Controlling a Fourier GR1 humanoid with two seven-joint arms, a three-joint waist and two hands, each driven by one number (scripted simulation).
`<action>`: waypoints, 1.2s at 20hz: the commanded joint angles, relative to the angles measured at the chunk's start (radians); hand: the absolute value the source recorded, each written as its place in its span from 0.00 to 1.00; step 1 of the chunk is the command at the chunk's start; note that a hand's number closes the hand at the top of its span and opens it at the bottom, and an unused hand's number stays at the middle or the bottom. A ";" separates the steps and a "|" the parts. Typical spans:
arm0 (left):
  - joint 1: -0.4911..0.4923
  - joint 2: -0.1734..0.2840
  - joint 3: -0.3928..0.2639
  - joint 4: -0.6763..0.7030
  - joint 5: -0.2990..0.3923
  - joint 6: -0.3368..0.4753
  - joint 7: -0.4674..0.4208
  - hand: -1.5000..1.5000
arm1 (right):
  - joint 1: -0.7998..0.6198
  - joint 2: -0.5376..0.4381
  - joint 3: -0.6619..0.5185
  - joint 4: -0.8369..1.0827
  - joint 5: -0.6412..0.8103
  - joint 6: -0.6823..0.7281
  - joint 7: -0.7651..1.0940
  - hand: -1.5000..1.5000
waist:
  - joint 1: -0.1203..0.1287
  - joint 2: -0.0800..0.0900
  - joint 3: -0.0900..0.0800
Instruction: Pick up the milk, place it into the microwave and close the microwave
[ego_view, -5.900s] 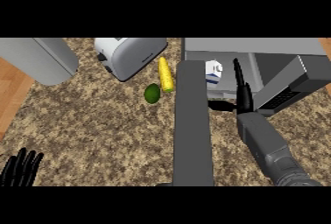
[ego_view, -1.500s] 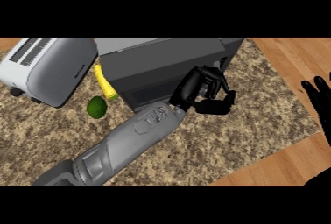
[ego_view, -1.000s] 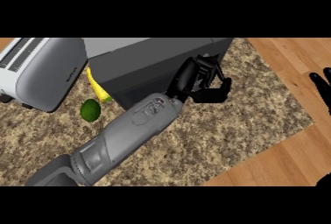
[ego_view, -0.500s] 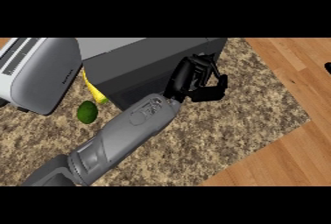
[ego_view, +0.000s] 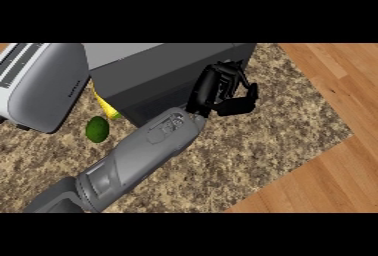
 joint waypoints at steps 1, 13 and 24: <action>-0.081 -0.040 0.012 0.057 0.007 -0.016 0.004 1.00 | -0.017 -0.011 -0.008 0.002 -0.024 0.007 0.007 0.00 | -0.017 0.015 0.002; -0.071 -0.039 -0.011 0.051 0.030 0.016 -0.002 1.00 | -0.044 -0.038 -0.016 0.020 -0.090 0.024 0.042 0.00 | -0.025 0.020 0.002; -0.025 -0.008 0.077 0.159 0.128 0.124 0.013 1.00 | -0.024 -0.079 -0.095 0.020 -0.133 -0.001 0.053 0.00 | 0.071 0.008 -0.002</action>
